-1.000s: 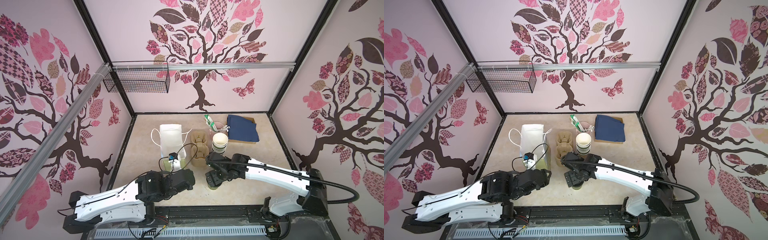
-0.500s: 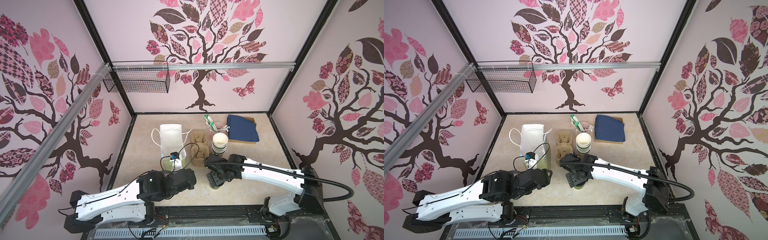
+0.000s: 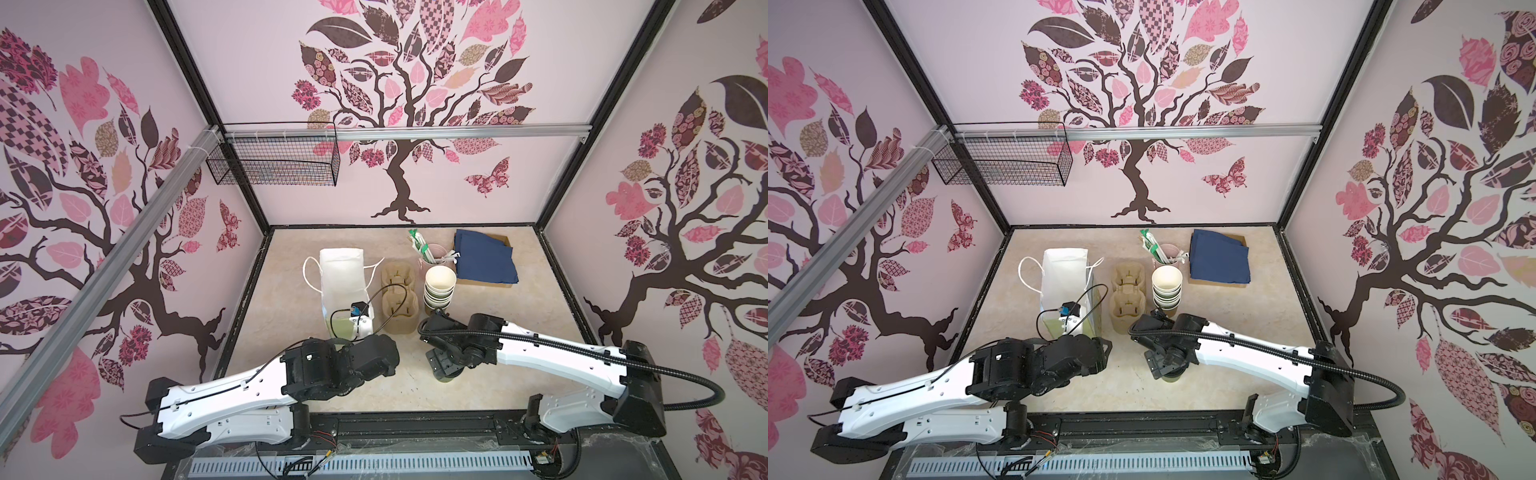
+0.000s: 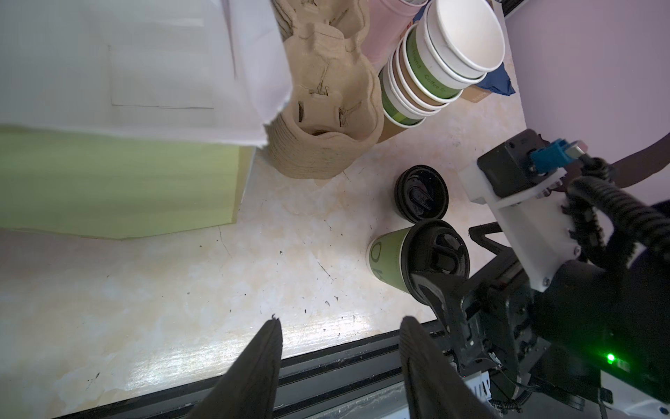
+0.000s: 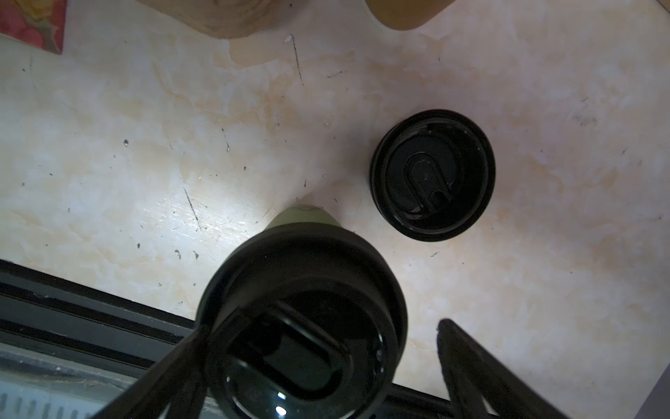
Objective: Pack a coffee takeout order
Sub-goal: Move the coffee cup to the bottom-center of the table.
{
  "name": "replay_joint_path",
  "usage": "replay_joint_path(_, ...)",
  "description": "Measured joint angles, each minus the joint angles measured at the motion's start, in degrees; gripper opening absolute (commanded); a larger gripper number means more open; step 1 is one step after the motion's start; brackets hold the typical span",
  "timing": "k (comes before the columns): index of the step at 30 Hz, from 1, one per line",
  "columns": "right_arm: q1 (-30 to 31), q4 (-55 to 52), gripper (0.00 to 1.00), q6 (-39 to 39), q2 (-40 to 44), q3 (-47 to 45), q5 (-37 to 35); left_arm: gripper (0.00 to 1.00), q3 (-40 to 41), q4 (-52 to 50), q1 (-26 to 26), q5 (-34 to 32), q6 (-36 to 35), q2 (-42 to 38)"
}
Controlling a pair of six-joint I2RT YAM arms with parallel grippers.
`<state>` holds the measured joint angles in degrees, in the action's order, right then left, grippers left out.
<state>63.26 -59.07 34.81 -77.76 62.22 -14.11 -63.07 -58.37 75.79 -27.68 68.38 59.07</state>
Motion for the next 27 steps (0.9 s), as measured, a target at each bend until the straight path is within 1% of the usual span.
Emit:
replay_joint_path(3, 0.0, 1.0, 1.00, -0.3, 2.3, -1.3, 2.0, 0.56, -0.4, 0.9, 0.0, 1.0, -1.2, 0.8)
replay_joint_path(7, 0.0, 4.3, 1.00, -0.3, 10.4, -4.2, 5.4, 0.56, -1.3, 3.3, 0.0, 3.6, -2.8, 3.0)
replay_joint_path(11, 0.0, 5.5, 1.00, 0.0, 17.7, -4.3, 6.3, 0.55, -1.7, 6.4, 0.1, 6.9, -3.2, 6.2)
replay_joint_path(14, 0.0, 5.5, 0.99, 0.2, 18.3, -4.3, 7.1, 0.54, -1.7, 7.5, 0.4, 8.3, -3.0, 7.9)
replay_joint_path(19, -0.2, 5.7, 0.97, 1.5, 15.4, -4.4, 8.7, 0.51, -1.6, 9.2, 0.6, 10.1, -1.1, 7.7)
replay_joint_path(22, -3.2, 5.7, 0.93, 2.6, 16.5, -4.4, 11.0, 0.48, -0.9, 10.9, 1.9, 11.5, 1.2, 8.3)
replay_joint_path(27, -14.6, 6.2, 0.92, 3.8, 23.1, -7.0, 16.8, 0.44, 1.9, 13.4, 3.9, 13.3, 6.1, 10.8)
